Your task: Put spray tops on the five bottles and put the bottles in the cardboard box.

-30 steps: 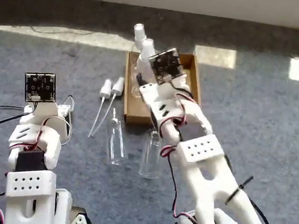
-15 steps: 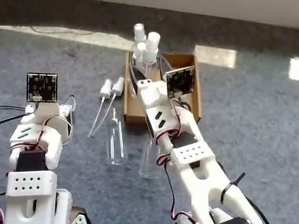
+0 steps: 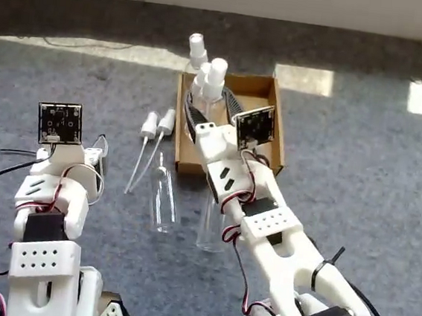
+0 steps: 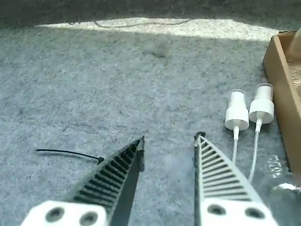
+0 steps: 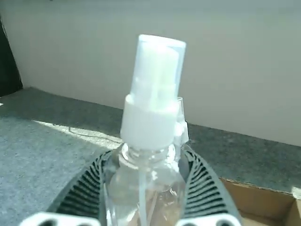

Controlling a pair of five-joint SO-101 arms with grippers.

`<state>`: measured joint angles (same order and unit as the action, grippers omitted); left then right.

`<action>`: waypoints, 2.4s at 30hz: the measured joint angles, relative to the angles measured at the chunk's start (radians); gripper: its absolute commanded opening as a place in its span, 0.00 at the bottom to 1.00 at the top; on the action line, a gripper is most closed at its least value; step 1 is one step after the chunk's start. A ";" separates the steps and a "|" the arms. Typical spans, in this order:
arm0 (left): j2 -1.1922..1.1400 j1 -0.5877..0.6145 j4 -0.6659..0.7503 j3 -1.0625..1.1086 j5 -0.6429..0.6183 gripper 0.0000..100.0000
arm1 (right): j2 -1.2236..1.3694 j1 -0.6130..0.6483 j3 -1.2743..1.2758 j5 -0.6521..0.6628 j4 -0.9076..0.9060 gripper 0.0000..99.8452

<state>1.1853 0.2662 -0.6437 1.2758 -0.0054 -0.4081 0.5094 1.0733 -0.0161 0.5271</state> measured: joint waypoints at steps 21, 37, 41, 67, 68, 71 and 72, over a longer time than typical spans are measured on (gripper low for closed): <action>0.000 0.000 0.000 0.012 0.000 0.17 | 0.000 0.074 0.081 0.000 0.000 0.00; 0.000 0.000 0.000 0.012 0.000 0.17 | 0.000 0.069 0.081 0.000 0.000 0.00; 0.000 0.000 0.000 0.012 0.000 0.17 | 0.000 0.069 0.081 0.000 0.000 0.00; 0.000 0.000 0.000 0.015 0.000 0.17 | 0.203 0.020 0.080 -0.003 0.201 0.00; 0.000 0.000 0.000 0.015 0.000 0.17 | 0.203 0.020 0.080 -0.003 0.201 0.00; 0.000 0.000 0.000 0.015 0.000 0.17 | 0.203 0.017 0.080 -0.003 0.201 0.00; 0.000 0.000 0.000 0.015 0.000 0.17 | 0.203 0.017 0.080 -0.003 0.201 0.00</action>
<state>1.1853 0.2662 -0.6437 1.2912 -0.0054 -0.2056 0.5263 1.1531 -0.0192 0.7281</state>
